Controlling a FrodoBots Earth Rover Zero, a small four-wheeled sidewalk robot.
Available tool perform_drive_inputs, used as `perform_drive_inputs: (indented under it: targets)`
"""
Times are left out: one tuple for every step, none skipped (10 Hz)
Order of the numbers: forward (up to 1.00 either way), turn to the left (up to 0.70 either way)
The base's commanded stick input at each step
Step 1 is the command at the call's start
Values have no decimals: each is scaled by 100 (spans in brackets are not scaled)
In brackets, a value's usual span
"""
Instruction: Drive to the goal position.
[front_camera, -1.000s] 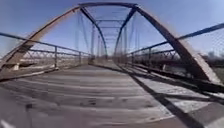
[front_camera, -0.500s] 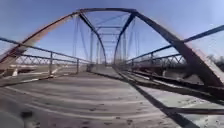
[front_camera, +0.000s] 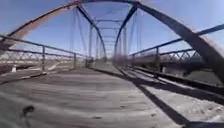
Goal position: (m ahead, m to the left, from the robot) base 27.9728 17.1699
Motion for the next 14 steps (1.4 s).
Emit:
perform_drive_inputs:
  targets:
    - [100, 0]
    - [100, 0]
    - [100, 0]
    - [100, 0]
    - [100, 0]
    - [100, 0]
    - [100, 0]
    - [100, 0]
    - [100, 0]
    - [100, 0]
    - [100, 0]
    - [100, 0]
    - [100, 0]
    - [100, 0]
